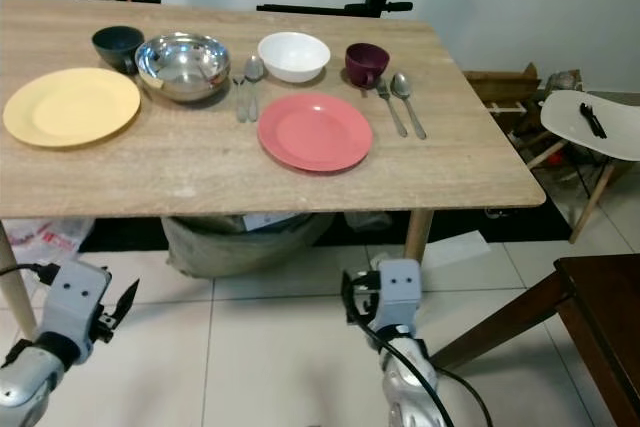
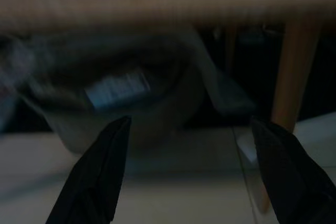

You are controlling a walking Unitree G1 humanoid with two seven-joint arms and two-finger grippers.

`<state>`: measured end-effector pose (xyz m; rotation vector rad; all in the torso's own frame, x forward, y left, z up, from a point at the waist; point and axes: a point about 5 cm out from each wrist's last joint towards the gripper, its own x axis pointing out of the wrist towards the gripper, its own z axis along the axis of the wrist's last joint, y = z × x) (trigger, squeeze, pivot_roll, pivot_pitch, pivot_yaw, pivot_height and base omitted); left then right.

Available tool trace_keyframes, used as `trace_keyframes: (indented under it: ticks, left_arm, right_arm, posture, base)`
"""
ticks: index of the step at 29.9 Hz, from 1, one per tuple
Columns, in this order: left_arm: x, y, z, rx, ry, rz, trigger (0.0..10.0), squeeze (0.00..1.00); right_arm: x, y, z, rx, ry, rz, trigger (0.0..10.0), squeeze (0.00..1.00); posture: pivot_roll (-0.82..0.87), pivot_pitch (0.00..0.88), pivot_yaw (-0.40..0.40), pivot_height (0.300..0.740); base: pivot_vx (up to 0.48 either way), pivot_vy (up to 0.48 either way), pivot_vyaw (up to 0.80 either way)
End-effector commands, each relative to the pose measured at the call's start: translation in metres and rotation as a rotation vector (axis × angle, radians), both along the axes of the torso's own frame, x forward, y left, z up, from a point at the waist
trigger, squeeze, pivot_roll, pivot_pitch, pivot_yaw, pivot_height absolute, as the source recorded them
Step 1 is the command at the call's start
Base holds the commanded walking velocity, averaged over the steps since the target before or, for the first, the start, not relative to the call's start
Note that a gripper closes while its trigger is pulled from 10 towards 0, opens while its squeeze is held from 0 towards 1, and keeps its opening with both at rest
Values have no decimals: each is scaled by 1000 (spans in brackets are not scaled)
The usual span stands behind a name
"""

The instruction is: Setting the table

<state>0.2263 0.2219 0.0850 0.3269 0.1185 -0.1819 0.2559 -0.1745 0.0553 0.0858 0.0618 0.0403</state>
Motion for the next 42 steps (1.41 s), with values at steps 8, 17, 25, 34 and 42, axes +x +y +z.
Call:
trace_keyframes:
  ticks: [8,17,25,34,42]
  left_arm:
    - [-15,7,37,-91,-44,169,10000,0]
    - [-7,-13,57,-46,1,20,10000,0]
    - [29,-35,70,-99,-70,62,10000,0]
    - [40,-49,71,-130,-53,76,10000,0]
    - [44,-47,73,-123,-61,97,10000,0]
  right_arm:
    - [-12,18,28,88,-5,57,10000,0]
    - [9,36,70,149,-67,55,10000,0]
    - [27,44,79,199,-56,21,10000,0]
    - [34,39,82,211,-44,-13,10000,0]
    - [35,39,83,207,-46,-9,10000,0]
  posture:
    - [-30,29,-22,740]
    - [-25,28,-21,740]
    - [-23,28,-25,740]
    - [-34,33,-19,740]
    - [-32,28,-15,740]
  base:
    - [0,0,0]
    - [0,0,0]
    - [0,0,0]
    - [0,0,0]
    - [0,0,0]
